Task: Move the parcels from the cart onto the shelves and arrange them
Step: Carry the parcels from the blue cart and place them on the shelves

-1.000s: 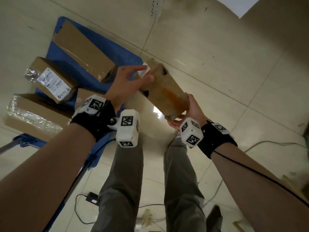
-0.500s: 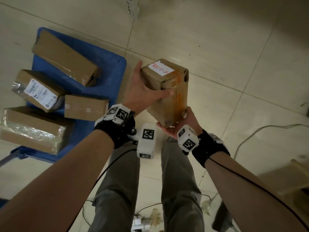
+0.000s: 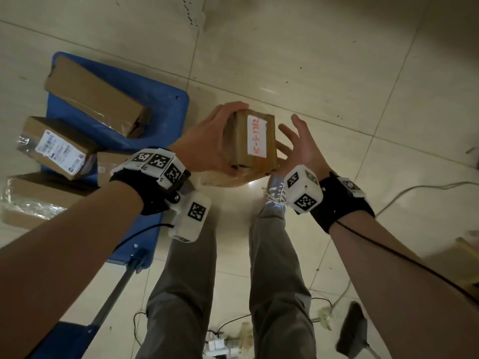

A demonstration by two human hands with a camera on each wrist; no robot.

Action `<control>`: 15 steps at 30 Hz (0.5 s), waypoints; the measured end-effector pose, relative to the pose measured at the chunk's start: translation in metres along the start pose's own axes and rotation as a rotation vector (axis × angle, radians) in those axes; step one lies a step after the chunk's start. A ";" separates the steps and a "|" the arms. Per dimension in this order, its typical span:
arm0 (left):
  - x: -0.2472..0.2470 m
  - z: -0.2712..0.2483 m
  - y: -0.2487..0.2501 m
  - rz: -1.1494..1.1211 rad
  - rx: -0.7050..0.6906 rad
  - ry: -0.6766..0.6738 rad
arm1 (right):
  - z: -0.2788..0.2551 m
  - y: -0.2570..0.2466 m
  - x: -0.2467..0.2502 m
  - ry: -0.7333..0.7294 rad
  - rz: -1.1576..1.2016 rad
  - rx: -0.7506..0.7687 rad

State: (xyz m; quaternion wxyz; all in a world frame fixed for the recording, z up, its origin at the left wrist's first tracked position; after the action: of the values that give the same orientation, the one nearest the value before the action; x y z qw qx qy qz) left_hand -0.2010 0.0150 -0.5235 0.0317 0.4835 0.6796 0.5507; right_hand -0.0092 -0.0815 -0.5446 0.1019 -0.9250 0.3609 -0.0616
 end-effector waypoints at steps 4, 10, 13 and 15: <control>-0.005 -0.005 0.003 0.175 -0.103 -0.051 | -0.017 -0.002 -0.012 -0.055 -0.149 -0.016; -0.016 -0.010 0.005 0.159 -0.094 -0.140 | -0.020 0.001 -0.017 -0.089 -0.321 0.024; -0.009 -0.019 0.013 0.081 -0.007 -0.120 | -0.028 -0.003 -0.014 -0.075 -0.413 0.083; 0.002 -0.024 0.026 0.133 0.015 -0.075 | -0.045 -0.012 -0.010 -0.019 -0.450 0.135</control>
State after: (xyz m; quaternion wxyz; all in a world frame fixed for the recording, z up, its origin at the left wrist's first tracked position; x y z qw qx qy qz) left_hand -0.1997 -0.0027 -0.4925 0.0171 0.5482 0.6486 0.5278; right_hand -0.0167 -0.0725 -0.4980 0.1507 -0.9738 0.1395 -0.0978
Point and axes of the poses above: each hand's wrist, its own z-axis towards the middle knuckle, its own x-axis out of the back of the hand, y = z × x, the point moved 2 cm from there along z, towards the middle knuckle, and after that the axes turned 15 degrees about y, right-handed, at the moved point
